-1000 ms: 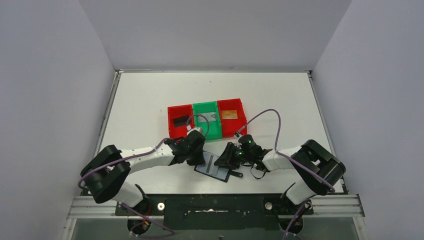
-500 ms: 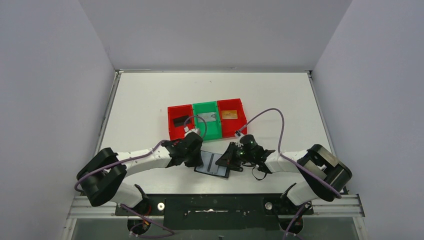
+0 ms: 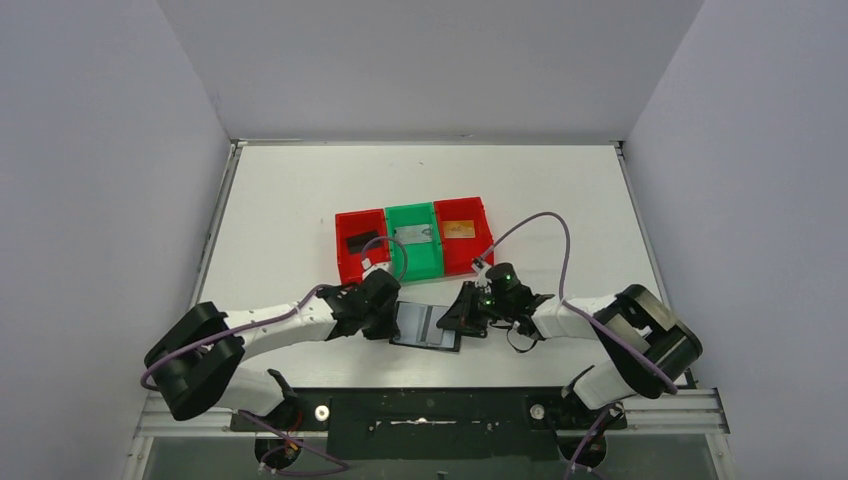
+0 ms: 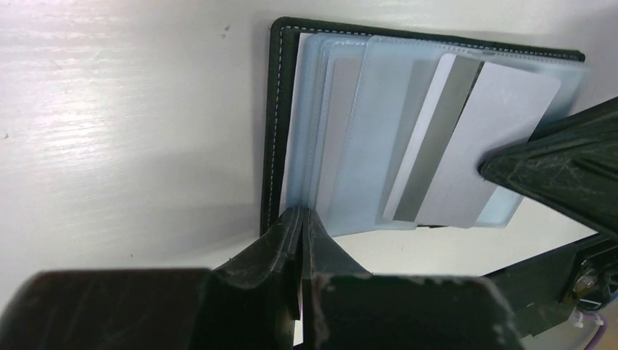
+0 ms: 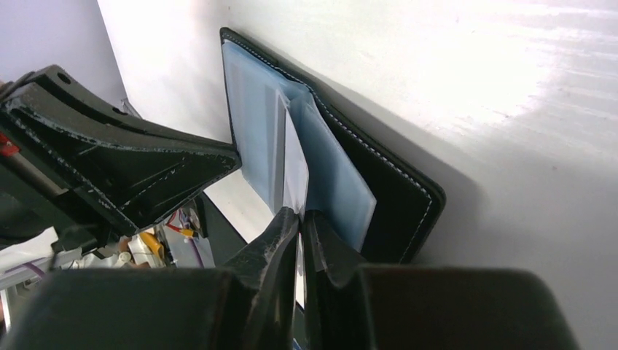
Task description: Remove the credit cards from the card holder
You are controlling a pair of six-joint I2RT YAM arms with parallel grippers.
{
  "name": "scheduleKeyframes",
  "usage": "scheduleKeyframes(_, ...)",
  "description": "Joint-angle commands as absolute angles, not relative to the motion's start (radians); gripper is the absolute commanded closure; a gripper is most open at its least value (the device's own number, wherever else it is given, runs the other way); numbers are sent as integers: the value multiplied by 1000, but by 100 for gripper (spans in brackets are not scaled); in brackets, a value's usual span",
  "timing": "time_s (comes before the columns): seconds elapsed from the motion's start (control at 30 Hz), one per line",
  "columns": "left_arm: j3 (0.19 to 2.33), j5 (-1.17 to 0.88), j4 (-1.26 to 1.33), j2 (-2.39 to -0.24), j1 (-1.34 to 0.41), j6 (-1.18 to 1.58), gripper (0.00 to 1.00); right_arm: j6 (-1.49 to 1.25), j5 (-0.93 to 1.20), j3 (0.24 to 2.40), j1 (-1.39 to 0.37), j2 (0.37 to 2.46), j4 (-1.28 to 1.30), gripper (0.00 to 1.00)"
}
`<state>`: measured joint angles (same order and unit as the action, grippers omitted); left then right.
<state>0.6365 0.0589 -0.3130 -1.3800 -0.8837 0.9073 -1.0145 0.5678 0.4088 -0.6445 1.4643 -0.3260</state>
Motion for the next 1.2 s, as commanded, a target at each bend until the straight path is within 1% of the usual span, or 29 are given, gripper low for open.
scheduleKeyframes(0.0, 611, 65, -354, -1334, -884, 911, 100, -990, 558, 444, -631, 1505, -325, 91)
scheduleKeyframes(0.07, 613, 67, -350, -1325, -884, 907, 100, -1037, 563, 425, -632, 1516, -396, 86)
scheduleKeyframes(0.13, 619, 66, -346, -1315, -884, 902, 100, -1088, 555, 403, -631, 1526, -458, 80)
scheduleKeyframes(0.17, 624, 68, -346, -1305, -884, 899, 100, -1102, 548, 399, -632, 1532, -473, 79)
scheduleKeyframes(0.23, 638, 86, -354, -1281, -884, 892, 100, -1114, 528, 394, -632, 1538, -480, 81)
scheduleKeyframes(0.3, 652, 107, -353, -1250, -884, 873, 99, -1122, 515, 387, -632, 1536, -487, 87)
scheduleKeyframes(0.43, 717, 134, -352, -1212, -880, 833, 90, -1123, 497, 368, -631, 1513, -489, 95)
scheduleKeyframes(0.5, 737, 105, -314, -1218, -877, 803, 82, -1118, 497, 366, -630, 1505, -478, 98)
scheduleKeyframes(0.53, 744, 78, -285, -1229, -871, 789, 80, -1116, 497, 366, -630, 1501, -477, 99)
scheduleKeyframes(0.63, 755, -8, -201, -1295, -859, 754, 78, -1115, 499, 364, -631, 1498, -473, 99)
scheduleKeyframes(0.73, 773, -54, -178, -1401, -852, 746, 78, -1113, 502, 365, -630, 1498, -474, 99)
scheduleKeyframes(0.87, 779, -88, -190, -1487, -853, 762, 81, -1118, 498, 364, -630, 1494, -477, 98)
scheduleKeyframes(0.93, 759, -90, -201, -1503, -853, 778, 83, -1122, 497, 361, -630, 1490, -483, 98)
scheduleKeyframes(1.07, 706, -92, -211, -1505, -854, 805, 87, -1150, 503, 352, -630, 1497, -530, 91)
scheduleKeyframes(1.17, 672, -99, -204, -1506, -855, 822, 91, -1185, 511, 348, -634, 1521, -595, 89)
